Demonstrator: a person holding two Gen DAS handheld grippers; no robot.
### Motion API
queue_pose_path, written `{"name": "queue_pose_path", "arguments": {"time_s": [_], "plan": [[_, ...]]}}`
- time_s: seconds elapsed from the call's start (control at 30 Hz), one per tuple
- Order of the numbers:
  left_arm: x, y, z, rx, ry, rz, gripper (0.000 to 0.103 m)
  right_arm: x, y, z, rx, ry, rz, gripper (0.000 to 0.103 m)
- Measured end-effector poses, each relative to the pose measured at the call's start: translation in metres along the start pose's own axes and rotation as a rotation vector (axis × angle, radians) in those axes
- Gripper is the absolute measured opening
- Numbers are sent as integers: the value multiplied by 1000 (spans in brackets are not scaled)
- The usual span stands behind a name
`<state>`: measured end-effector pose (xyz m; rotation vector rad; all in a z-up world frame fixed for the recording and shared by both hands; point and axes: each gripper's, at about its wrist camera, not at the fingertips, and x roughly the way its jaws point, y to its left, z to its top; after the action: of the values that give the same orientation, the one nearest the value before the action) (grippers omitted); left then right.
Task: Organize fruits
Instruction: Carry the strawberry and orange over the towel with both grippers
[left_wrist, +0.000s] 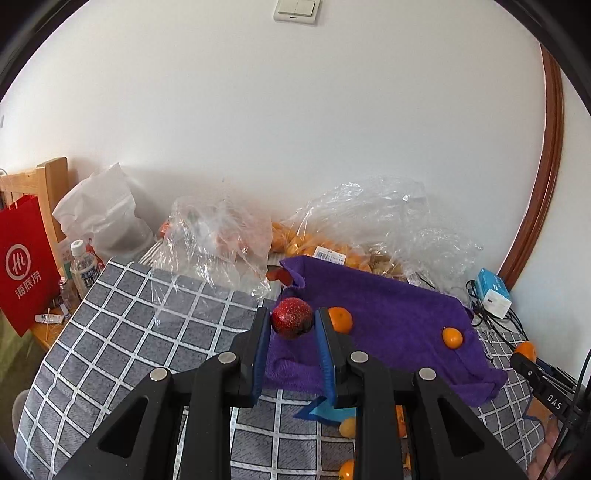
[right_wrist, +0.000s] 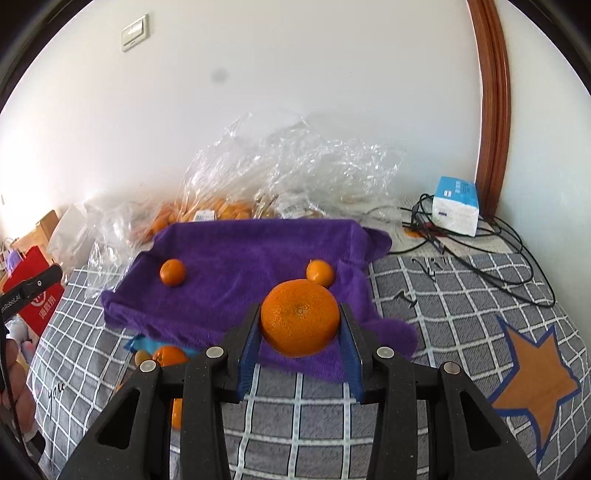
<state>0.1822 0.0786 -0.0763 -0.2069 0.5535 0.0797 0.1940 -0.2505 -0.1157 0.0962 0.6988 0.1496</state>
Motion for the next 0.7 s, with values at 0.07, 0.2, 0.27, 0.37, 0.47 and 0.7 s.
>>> {"name": "queue_pose_path", "arguments": {"time_s": [0.07,0.2,0.27,0.37,0.47,0.7], "plan": [[7,-2,6,-10,5,-3,23,4,-1,7,8,-4,-3,40],[24,-7,17,-20,14,-5,23,15,0,22,17,-12,1,40],[33,-10,22,-29,17,-3,23,20,1,29,12,-21,0,40],[47,-13,24,-41,24,-13,24,31,4,38,10,-31,3,40],[68,-17,22,-45,48,-15,24,40,3,45,25,-35,6,40],[103,-14,0,-60,107,-26,23,65,-4,42,34,-10,-4,40]]}}
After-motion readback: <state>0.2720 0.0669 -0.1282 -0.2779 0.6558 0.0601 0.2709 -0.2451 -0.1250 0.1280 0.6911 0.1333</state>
